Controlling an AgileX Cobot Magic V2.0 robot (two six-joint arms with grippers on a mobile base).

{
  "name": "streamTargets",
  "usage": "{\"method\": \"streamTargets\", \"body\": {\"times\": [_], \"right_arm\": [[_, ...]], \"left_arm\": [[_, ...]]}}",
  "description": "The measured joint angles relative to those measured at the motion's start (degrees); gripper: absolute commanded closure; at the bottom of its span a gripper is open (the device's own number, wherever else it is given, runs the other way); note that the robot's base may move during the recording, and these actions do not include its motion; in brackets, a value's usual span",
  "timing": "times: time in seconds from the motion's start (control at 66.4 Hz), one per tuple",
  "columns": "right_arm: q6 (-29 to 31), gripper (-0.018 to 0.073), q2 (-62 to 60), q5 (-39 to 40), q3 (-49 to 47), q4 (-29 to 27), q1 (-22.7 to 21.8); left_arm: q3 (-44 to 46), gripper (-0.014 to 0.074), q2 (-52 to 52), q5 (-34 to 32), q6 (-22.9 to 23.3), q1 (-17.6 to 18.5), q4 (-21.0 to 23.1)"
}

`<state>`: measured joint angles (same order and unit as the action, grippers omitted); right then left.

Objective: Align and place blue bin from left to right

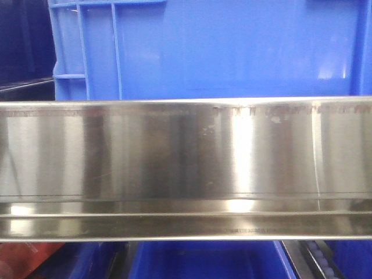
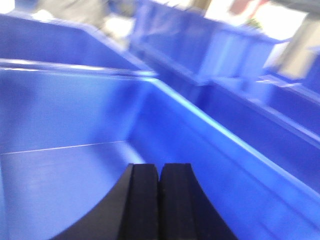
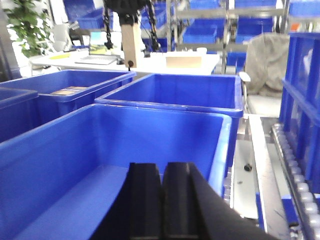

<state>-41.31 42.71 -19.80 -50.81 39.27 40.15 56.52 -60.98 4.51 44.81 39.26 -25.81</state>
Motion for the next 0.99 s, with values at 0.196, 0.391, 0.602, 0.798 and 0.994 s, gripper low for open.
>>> {"method": "streamTargets", "body": {"times": [0.196, 0.391, 0.602, 0.798, 0.994], "right_arm": [[3.0, 0.0637, -7.8, 1.5, 6.1, 0.2, 0.0], [3.4, 0.0637, -14.1, 1.6, 10.4, 0.2, 0.0], [3.4, 0.0637, -17.2, 2.2, 11.0, 0.2, 0.0], [3.4, 0.0637, -17.4, 2.7, 11.0, 0.2, 0.0], [3.4, 0.0637, -17.4, 2.7, 11.0, 0.2, 0.0]], "left_arm": [[-10.7, 0.0707, 7.4, -5.5, 0.0, 0.0, 0.0], [-14.9, 0.0707, 14.3, -5.6, 0.0, 0.0, -0.4], [-15.0, 0.0707, 18.0, -5.4, 0.0, 0.0, -1.4], [-15.0, 0.0707, 18.1, -5.4, 0.0, 0.0, -1.4], [-15.0, 0.0707, 18.1, -5.4, 0.0, 0.0, -1.5]]}}
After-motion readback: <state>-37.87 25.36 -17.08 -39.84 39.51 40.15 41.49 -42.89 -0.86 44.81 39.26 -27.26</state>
